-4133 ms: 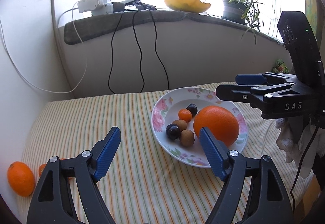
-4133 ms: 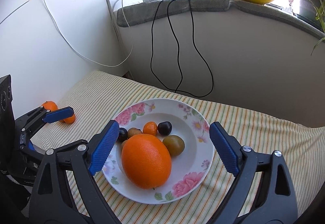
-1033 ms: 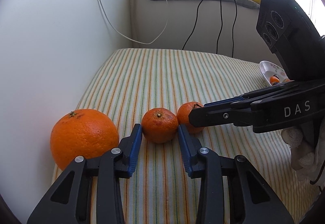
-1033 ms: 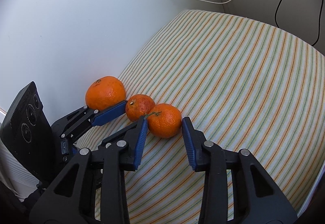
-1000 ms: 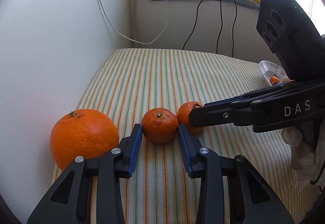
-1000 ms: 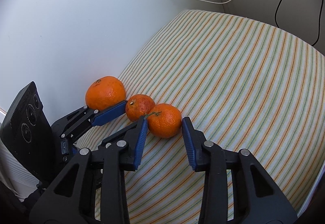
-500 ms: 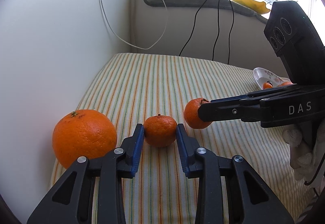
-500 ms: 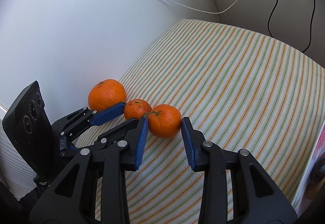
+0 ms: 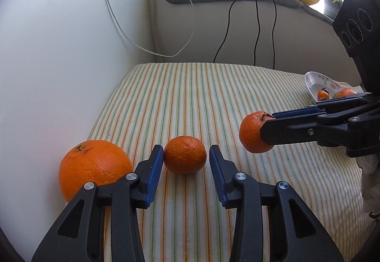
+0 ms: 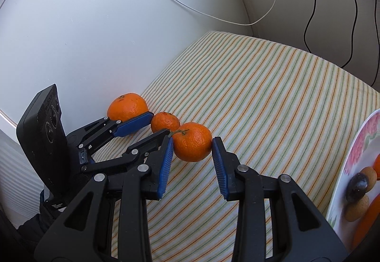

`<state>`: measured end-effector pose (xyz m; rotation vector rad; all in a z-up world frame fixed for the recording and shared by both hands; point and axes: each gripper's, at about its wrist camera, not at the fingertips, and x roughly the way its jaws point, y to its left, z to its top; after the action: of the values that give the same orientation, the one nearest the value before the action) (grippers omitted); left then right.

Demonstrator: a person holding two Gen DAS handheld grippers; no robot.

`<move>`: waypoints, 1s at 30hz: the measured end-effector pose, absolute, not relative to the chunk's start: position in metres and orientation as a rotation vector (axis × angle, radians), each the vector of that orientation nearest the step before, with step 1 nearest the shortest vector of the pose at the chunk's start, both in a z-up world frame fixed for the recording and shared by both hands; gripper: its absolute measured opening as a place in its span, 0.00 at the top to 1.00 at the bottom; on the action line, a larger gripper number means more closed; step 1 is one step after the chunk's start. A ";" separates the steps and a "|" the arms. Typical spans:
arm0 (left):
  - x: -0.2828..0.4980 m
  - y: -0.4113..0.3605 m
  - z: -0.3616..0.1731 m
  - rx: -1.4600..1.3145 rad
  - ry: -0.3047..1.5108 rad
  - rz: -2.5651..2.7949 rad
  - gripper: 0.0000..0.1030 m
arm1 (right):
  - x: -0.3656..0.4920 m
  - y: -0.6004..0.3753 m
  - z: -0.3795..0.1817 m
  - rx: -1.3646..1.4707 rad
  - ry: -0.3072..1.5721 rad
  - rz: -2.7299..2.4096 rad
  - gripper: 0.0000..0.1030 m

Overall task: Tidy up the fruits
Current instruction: 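Grasp a tangerine with the right gripper while the left grasps another tangerine, then carry the tangerine over the plate with the right gripper while the left carries its tangerine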

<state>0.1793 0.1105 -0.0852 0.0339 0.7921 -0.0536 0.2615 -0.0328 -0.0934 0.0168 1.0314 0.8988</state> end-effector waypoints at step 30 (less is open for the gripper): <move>0.175 0.057 -0.056 -0.049 0.725 -0.205 0.64 | 0.252 -0.126 -0.035 0.022 0.856 0.779 0.66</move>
<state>0.1746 0.0566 -0.0560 -0.0487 0.7246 -0.2053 0.2521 -0.1258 -0.0348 0.0224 0.8559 0.7787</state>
